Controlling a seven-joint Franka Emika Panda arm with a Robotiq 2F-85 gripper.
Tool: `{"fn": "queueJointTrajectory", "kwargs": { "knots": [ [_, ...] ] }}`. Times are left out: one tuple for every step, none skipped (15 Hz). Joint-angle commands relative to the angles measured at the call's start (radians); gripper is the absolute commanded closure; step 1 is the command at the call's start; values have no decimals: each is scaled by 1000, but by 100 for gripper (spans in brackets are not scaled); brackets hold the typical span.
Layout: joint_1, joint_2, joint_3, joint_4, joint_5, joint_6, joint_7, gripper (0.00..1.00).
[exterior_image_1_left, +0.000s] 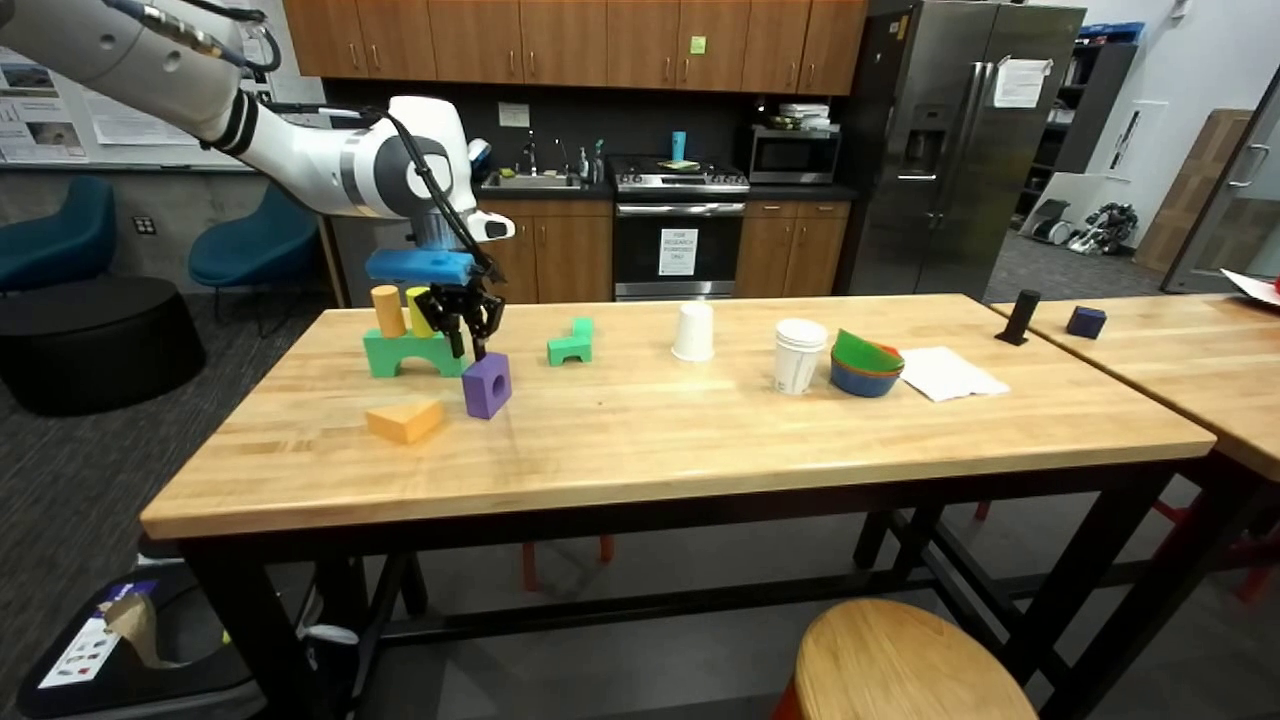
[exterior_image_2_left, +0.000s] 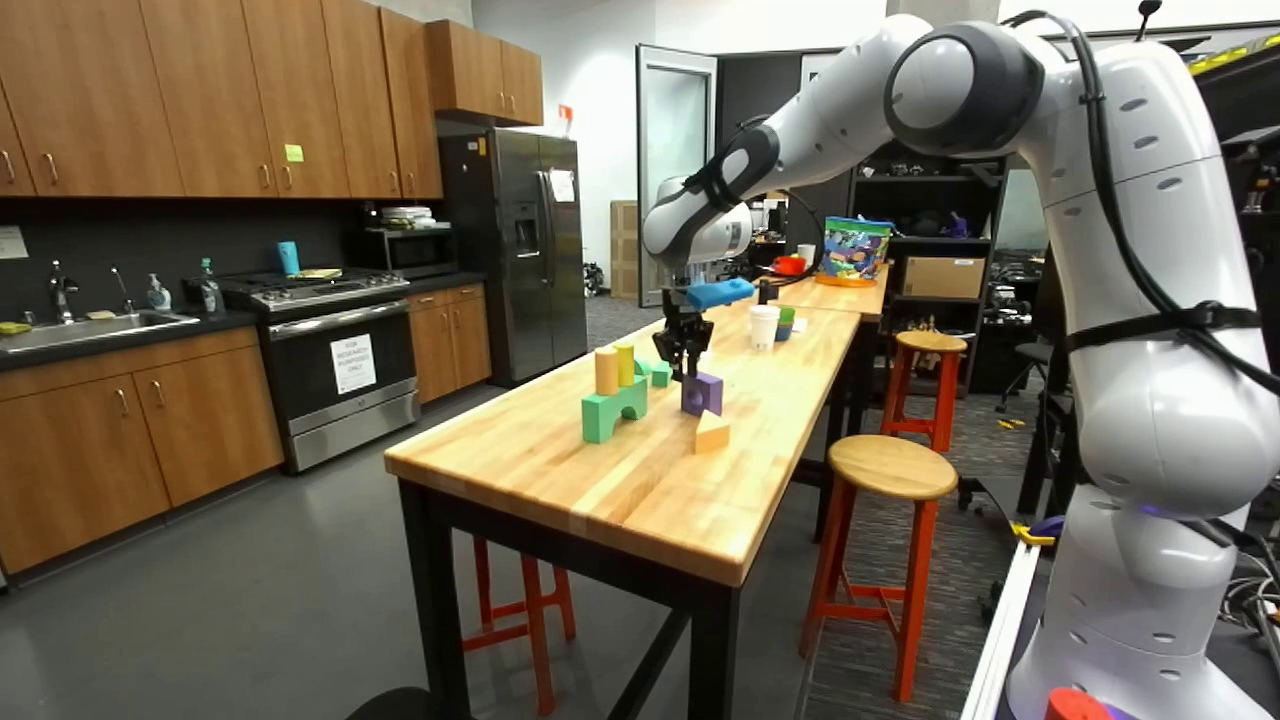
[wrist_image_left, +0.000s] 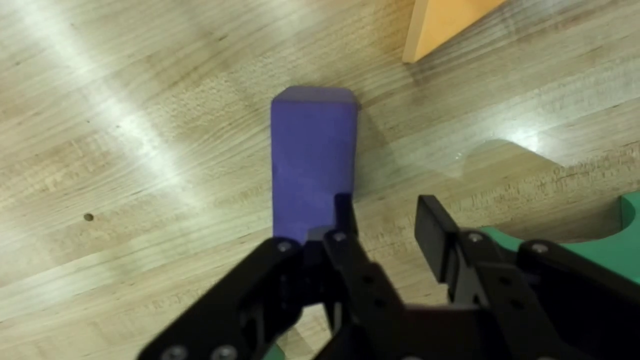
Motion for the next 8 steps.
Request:
{"fn": "queueJointTrajectory", "kwargs": {
  "knots": [
    [-4,0,3,3,-1,-3,0,61],
    [-4,0,3,3,-1,-3,0,61],
    [-4,0,3,3,-1,-3,0,61],
    [-4,0,3,3,0,-7,3,36],
    [-7,-4,6,1,9,-11,-5,36],
    [-6,-8,5,0,9,-14,-2,32],
    [-6,-15,5,-1,10,-18,0,26],
    [-5,-20,4,-3,6,-18,1,20]
  ]
}}
